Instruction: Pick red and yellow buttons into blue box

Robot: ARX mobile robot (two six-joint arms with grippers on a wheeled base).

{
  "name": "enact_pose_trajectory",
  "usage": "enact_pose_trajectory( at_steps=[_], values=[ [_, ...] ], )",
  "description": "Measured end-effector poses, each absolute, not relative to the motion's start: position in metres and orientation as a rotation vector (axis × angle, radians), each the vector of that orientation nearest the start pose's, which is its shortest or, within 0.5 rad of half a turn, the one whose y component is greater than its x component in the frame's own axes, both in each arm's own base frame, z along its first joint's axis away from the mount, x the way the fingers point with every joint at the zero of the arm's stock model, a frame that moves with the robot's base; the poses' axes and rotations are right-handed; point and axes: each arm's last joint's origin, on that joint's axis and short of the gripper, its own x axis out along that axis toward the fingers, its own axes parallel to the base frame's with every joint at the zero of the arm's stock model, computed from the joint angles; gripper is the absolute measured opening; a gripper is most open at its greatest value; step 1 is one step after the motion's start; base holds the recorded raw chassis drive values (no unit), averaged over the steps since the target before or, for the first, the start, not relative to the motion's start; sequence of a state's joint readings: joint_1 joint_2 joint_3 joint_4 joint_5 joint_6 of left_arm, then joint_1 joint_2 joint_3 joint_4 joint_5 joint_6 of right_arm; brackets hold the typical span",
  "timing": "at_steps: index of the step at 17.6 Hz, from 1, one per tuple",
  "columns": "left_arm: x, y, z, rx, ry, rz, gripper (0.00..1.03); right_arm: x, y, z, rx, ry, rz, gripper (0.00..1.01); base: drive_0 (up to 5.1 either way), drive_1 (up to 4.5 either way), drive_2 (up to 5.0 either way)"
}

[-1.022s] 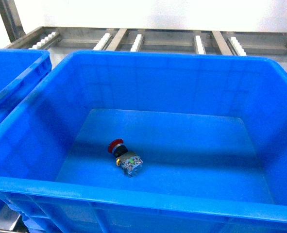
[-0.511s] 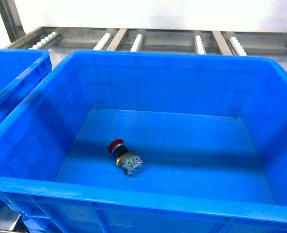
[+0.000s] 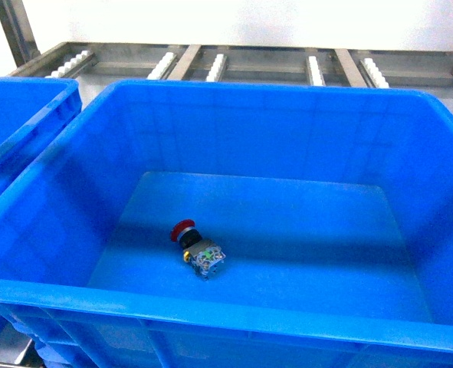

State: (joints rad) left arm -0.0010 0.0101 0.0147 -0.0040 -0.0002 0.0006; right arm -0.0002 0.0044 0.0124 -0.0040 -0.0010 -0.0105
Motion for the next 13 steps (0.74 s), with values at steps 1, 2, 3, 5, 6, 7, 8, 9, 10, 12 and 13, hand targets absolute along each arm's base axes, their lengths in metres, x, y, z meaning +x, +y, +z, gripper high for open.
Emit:
enact_pose_trajectory(
  at_steps=[1,2,3,5,6,7,8,9,10,12,13],
  values=[
    [0.0974,-0.0001,0.1673,0.001,-0.001,-0.001,0.98,0.0972,0.0,0.167,-0.01,-0.004,0.001,0.98,0.0,0.0,0.0],
    [0.0974,-0.0001,0.1673,0.001,-0.001,-0.001,0.98,0.0972,0.0,0.167,-0.01,-0.004,0.001,0.98,0.0,0.0,0.0],
    [0.0974,-0.0001,0.1673,0.001,-0.001,-0.001,0.98,0.0972,0.0,0.167,-0.01,-0.004,0.001,0.98,0.0,0.0,0.0],
    [0.0974,-0.0001,0.1673,0.001,-0.001,-0.001,0.98,0.0972,0.0,0.167,-0.01,-0.004,0.001,0.98,0.0,0.0,0.0],
    [0.0974,-0.0001,0.1673,0.001,-0.001,-0.001,0.98,0.0972,0.0,0.167,-0.01,-0.004,0.001,0.98,0.0,0.0,0.0],
    [0.0974,-0.0001,0.1673,0.001,-0.001,-0.001,0.98,0.0972,0.0,0.167,-0.01,-0.004,0.001,0.98,0.0,0.0,0.0],
    [0.0974,-0.0001,0.1673,0.001,-0.001,-0.001,0.98,0.0972,0.0,0.167,-0.01,-0.004,0.001,0.98,0.0,0.0,0.0],
    [0.0974,-0.0001,0.1673,0.001,-0.001,-0.001,0.98,0.0972,0.0,0.167,-0.01,-0.004,0.001,0.98,0.0,0.0,0.0],
    [0.0974,-0.0001,0.1673,0.001,-0.001,-0.001,0.98,0.0972,0.0,0.167,-0.01,-0.004,0.0,0.98,0.0,0.0,0.0],
    [0.0974,-0.0001,0.1673,0.001,-0.001,-0.001,0.98,0.0972,0.0,0.167,-0.01,-0.004,0.001,0.98,0.0,0.0,0.0],
    [0.0974,-0.0001,0.1673,0.001,-0.001,-0.001,0.98,0.0972,0.0,0.167,-0.01,-0.004,0.001,0.98,0.0,0.0,0.0]
  ],
)
